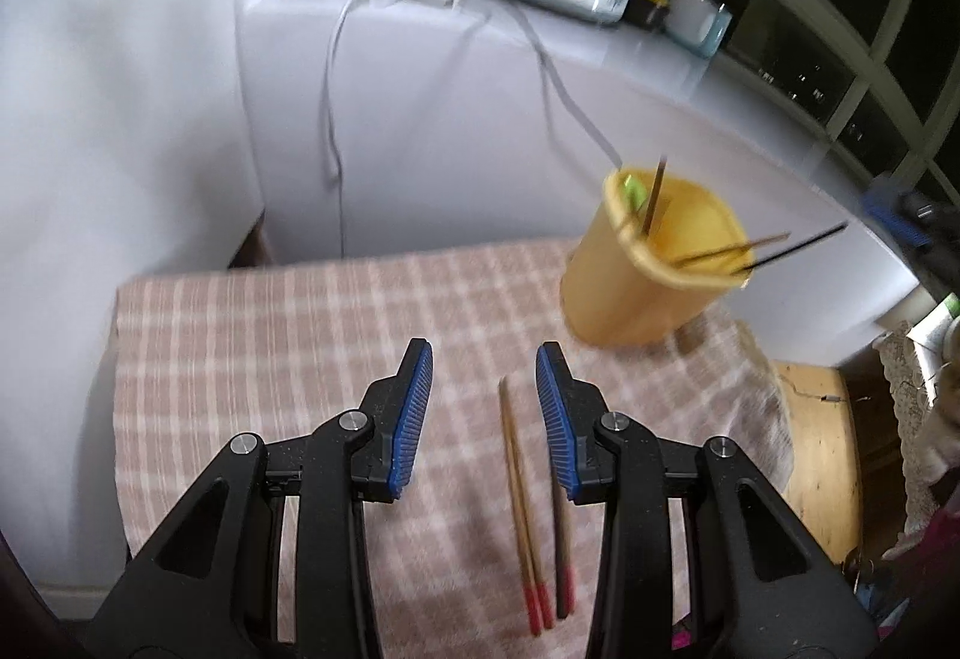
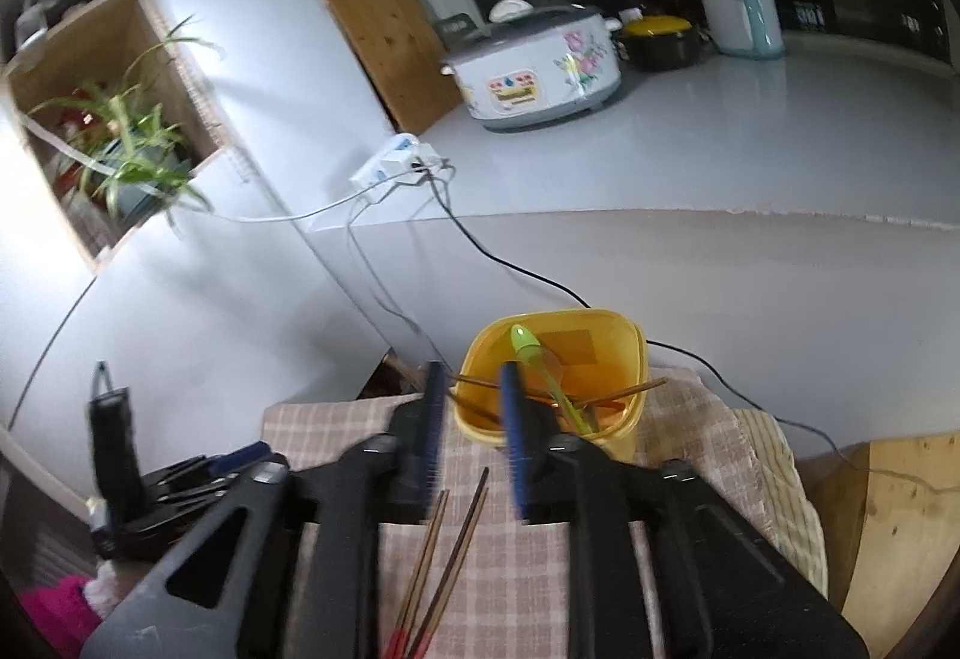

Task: Organize utensils
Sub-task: 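Move both tools back down to the remaining chopsticks on the cloth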

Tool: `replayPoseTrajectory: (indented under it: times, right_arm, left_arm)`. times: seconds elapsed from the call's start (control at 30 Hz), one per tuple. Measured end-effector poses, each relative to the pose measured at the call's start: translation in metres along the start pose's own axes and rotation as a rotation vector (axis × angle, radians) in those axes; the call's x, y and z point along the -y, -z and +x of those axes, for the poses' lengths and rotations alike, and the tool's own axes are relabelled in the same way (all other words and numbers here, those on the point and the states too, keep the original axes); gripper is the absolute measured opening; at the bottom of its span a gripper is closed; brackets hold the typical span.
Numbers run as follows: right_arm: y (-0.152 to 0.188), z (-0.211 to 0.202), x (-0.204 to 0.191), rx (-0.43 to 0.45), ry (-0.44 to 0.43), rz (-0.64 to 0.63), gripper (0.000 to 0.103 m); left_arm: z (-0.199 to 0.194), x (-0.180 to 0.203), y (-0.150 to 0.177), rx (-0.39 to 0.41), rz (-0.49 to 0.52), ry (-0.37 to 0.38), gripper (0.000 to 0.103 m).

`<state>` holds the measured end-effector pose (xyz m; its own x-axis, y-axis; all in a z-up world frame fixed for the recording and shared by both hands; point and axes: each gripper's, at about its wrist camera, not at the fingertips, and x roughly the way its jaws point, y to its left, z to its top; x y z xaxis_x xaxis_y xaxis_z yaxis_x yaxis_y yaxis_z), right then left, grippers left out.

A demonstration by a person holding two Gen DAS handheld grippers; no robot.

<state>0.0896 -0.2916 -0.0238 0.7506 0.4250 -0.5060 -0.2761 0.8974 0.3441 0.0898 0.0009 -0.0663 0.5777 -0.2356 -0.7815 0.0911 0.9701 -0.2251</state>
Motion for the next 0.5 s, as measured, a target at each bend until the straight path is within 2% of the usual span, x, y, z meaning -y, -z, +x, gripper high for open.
replayPoseTrajectory:
  times: [0.03, 0.2, 0.33, 0.5]
  right_arm:
    - [0.002, -0.002, -0.003, 0.003, -0.004, -0.014, 0.029]
    - [0.022, -0.006, -0.022, -0.037, -0.048, -0.090, 0.029]
    - [0.051, 0.014, -0.027, -0.141, -0.055, -0.096, 0.029]
    - [0.093, 0.061, -0.023, -0.308, -0.034, -0.078, 0.029]
  left_arm:
    - [0.005, -0.002, 0.005, -0.019, -0.008, 0.001, 0.036]
    - [0.035, -0.005, 0.031, -0.125, -0.039, 0.018, 0.036]
    - [0.058, 0.000, 0.049, -0.197, -0.038, 0.027, 0.036]
    - [0.085, 0.003, 0.069, -0.274, -0.046, 0.034, 0.036]
